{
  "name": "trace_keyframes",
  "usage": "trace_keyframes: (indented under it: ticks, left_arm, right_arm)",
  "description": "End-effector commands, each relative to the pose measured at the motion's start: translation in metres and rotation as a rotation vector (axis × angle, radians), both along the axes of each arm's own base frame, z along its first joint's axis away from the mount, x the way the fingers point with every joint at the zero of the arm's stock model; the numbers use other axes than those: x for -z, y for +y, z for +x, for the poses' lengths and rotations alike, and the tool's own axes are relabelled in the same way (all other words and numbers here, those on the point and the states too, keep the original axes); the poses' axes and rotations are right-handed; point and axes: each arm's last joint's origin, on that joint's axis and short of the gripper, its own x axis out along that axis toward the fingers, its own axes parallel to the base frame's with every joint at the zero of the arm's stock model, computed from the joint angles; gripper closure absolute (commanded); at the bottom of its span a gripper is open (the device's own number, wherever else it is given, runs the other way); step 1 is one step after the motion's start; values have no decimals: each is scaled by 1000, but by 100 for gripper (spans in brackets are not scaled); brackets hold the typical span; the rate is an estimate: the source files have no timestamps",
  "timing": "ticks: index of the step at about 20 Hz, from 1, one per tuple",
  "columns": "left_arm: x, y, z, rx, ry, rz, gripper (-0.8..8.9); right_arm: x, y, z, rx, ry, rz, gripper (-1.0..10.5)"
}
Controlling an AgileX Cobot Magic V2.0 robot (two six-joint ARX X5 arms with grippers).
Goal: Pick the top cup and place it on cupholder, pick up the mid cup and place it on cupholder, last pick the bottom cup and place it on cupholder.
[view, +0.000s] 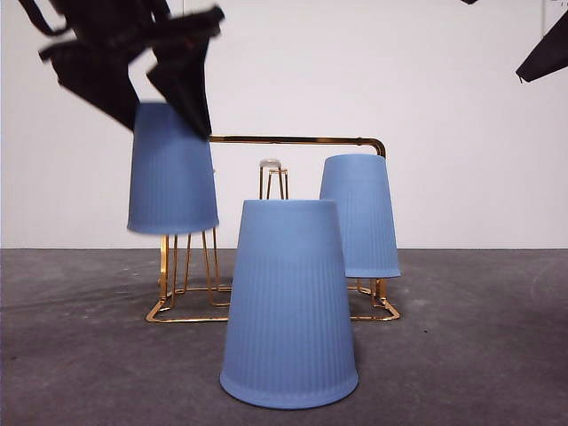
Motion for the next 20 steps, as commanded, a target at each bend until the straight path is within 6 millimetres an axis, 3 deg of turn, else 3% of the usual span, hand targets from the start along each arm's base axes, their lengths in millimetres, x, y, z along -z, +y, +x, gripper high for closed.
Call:
trace_keyframes:
  ticks: [1,3,7,11,15,20]
  left_arm:
    - [7,-6,10,3,30,-13,596]
    - [16,-8,15,-4,61,6,590]
    - [21,-9,17,-18,89,9,433]
    - [14,-6,12,-19,79,-1,430]
    - [-3,4,-3,-19,61,-18,430]
    - [-43,28,-44,-13,-14,-97,431]
  right_arm:
    - [-1,2,1,-14,-19,-2,482]
    - [-1,2,1,-14,-19,-2,483]
    - [-1,2,1,-14,-17,-3,482]
    - [-2,2,1,-17,-23,5,482]
    - [-6,5,5,-27,-60,44,481]
    - [-2,25,22,-100,-45,100,463]
